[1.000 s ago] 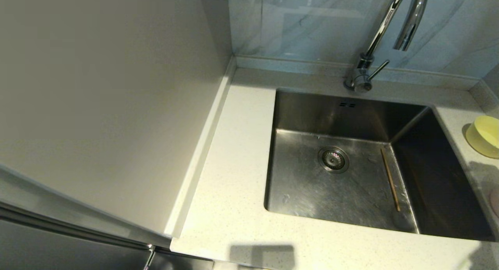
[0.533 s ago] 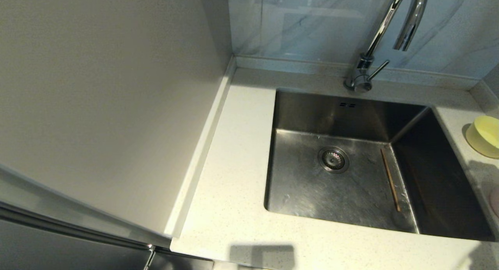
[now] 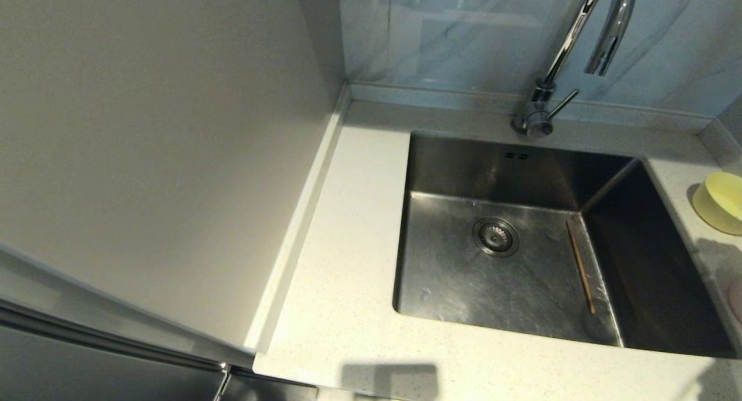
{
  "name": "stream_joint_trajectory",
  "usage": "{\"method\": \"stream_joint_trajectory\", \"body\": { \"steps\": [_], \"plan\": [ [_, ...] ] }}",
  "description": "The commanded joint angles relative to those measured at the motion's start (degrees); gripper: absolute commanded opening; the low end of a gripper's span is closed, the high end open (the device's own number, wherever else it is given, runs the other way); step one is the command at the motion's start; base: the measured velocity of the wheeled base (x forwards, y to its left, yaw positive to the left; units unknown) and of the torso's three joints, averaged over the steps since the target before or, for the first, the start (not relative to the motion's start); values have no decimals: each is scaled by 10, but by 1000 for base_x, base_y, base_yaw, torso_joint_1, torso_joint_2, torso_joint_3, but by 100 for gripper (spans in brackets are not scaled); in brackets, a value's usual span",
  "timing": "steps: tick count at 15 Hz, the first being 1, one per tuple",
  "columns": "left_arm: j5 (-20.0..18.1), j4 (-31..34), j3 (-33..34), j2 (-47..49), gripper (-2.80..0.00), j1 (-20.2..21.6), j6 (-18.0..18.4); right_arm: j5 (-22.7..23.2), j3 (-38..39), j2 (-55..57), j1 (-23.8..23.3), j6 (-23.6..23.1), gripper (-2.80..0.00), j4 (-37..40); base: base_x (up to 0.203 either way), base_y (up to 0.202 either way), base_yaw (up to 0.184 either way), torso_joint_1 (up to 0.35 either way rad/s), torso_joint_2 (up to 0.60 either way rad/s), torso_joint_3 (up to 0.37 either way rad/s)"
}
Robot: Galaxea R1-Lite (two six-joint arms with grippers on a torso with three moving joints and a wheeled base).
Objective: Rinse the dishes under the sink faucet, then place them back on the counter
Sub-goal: Put a bowl into the sink
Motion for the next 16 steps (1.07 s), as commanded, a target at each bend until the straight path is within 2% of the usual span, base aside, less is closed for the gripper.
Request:
{"method": "stream_joint_trajectory", "body": {
  "steps": [1, 16],
  "plan": [
    [0, 0, 0, -2, -280, 0, 0, -1, 3, 0, 0, 0, -280, 3, 0, 0, 0, 0, 0, 0],
    [0, 0, 0, -2, -280, 0, 0, -1, 16, 0, 15, 1, -280, 2, 0, 0, 0, 0, 0, 0]
  ]
}}
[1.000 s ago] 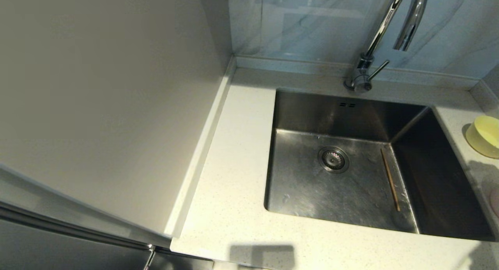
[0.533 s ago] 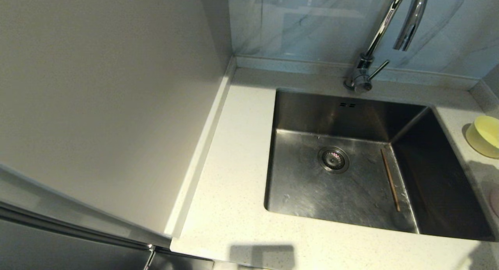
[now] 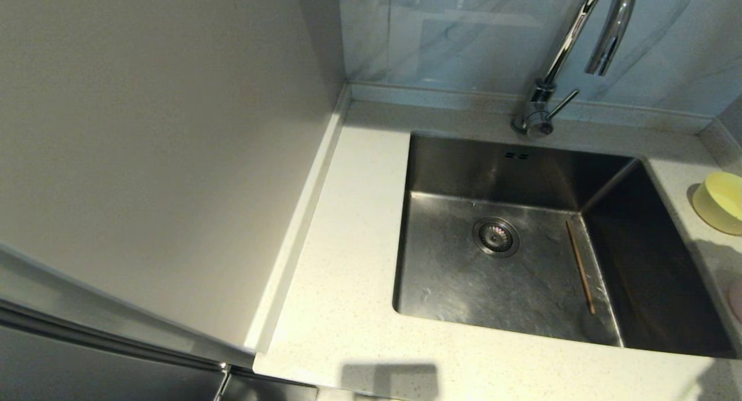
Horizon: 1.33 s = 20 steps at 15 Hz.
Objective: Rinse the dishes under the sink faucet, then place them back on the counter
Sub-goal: Put a bowl into the sink
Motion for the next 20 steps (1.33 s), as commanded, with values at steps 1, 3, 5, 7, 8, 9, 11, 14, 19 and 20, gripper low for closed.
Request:
{"method": "stream_joint_trajectory", "body": {
  "steps": [1, 3, 5, 7, 8, 9, 11, 14, 19, 20],
  "plan": [
    [0, 0, 0, -2, -280, 0, 0, 0, 2, 3, 2, 0, -280, 3, 0, 0, 0, 0, 0, 0],
    [0, 0, 0, -2, -280, 0, 0, 2, 4, 9, 2, 0, -280, 3, 0, 0, 0, 0, 0, 0],
    [0, 0, 0, -2, -280, 0, 0, 3, 5, 18, 12, -1, -280, 2, 0, 0, 0, 0, 0, 0],
    [0, 0, 0, -2, -280, 0, 0, 3, 4, 31, 18, 1, -280, -3, 0, 0, 0, 0, 0, 0],
    [0, 0, 0, -2, -280, 0, 0, 4, 5, 36, 21, 1, -280, -9, 0, 0, 0, 0, 0, 0],
    [0, 0, 0, -2, -280, 0, 0, 4, 6, 42, 27, 1, -280, -16, 0, 0, 0, 0, 0, 0],
    [0, 0, 0, -2, -280, 0, 0, 4, 11, 46, 30, 1, -280, -18, 0, 0, 0, 0, 0, 0],
    [0, 0, 0, -2, -280, 0, 0, 5, 26, 48, 31, -3, 0, -19, 0, 0, 0, 0, 0, 0],
    [0, 0, 0, -2, -280, 0, 0, 23, 32, 59, 50, -7, 0, -18, 0, 0, 0, 0, 0, 0],
    [0, 0, 0, -2, -280, 0, 0, 24, 32, 64, 55, -6, 0, -18, 0, 0, 0, 0, 0, 0]
  ]
}}
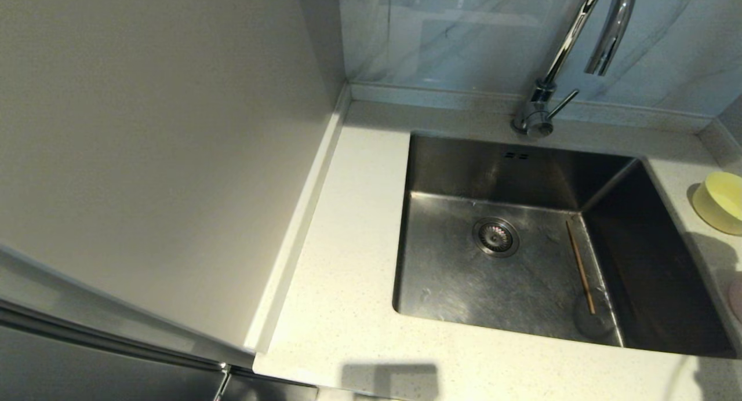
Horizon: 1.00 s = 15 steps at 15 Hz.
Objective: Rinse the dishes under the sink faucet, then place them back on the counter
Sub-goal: Put a bowl into the sink
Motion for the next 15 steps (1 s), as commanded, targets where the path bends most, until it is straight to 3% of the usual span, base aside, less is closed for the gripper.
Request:
{"method": "stream_joint_trajectory", "body": {
  "steps": [1, 5, 15],
  "plan": [
    [0, 0, 0, -2, -280, 0, 0, 1, 1, 14, 12, -1, 0, 3, 0, 0, 0, 0, 0, 0],
    [0, 0, 0, -2, -280, 0, 0, 4, -7, 59, 33, 4, 0, 2, 0, 0, 0, 0, 0, 0],
    [0, 0, 0, -2, -280, 0, 0, -2, -35, 140, 29, 12, 0, -30, 0, 0, 0, 0, 0, 0]
  ]
}}
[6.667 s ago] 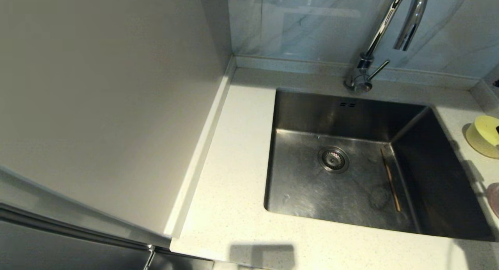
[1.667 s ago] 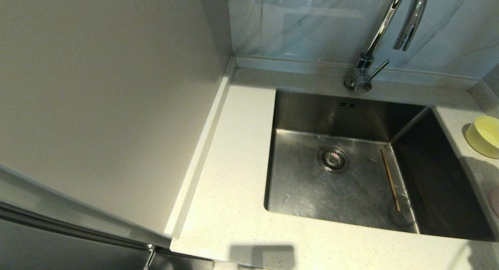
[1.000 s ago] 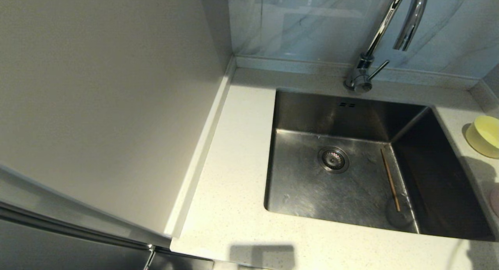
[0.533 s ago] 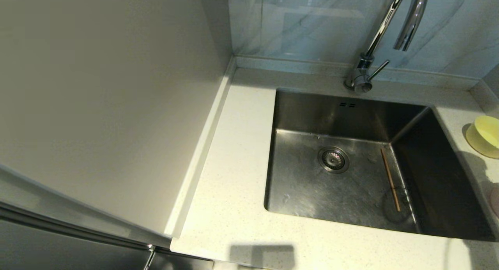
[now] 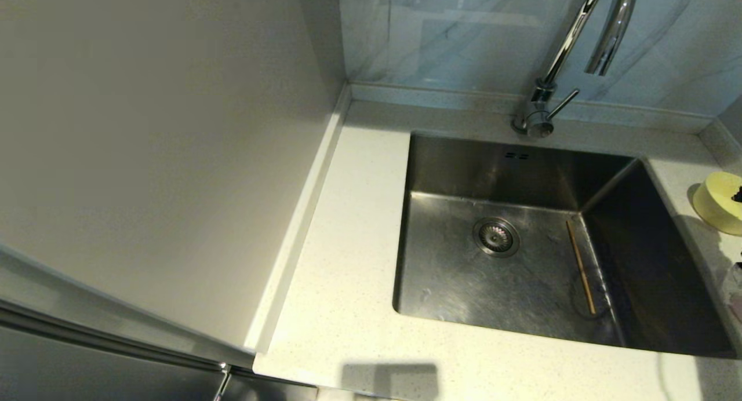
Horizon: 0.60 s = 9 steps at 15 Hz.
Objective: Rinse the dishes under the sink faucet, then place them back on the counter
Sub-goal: Put a bowl into the sink
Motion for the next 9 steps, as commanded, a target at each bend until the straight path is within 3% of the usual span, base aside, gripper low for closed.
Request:
{"method": "stream_joint_trajectory", "body": {
  "steps": [1, 4, 5, 9],
  "plan": [
    [0, 0, 0, -2, -280, 0, 0, -2, -3, 24, -1, 6, 0, 2, 0, 0, 0, 0, 0, 0],
    [0, 0, 0, -2, -280, 0, 0, -3, -4, 34, -9, 9, 0, 2, 0, 0, 0, 0, 0, 0],
    [0, 0, 0, -2, -280, 0, 0, -3, -4, 38, -12, 9, -280, 2, 0, 0, 0, 0, 0, 0],
    [0, 0, 0, -2, -280, 0, 0, -3, -3, 44, -14, 9, -280, 2, 0, 0, 0, 0, 0, 0]
  ]
}}
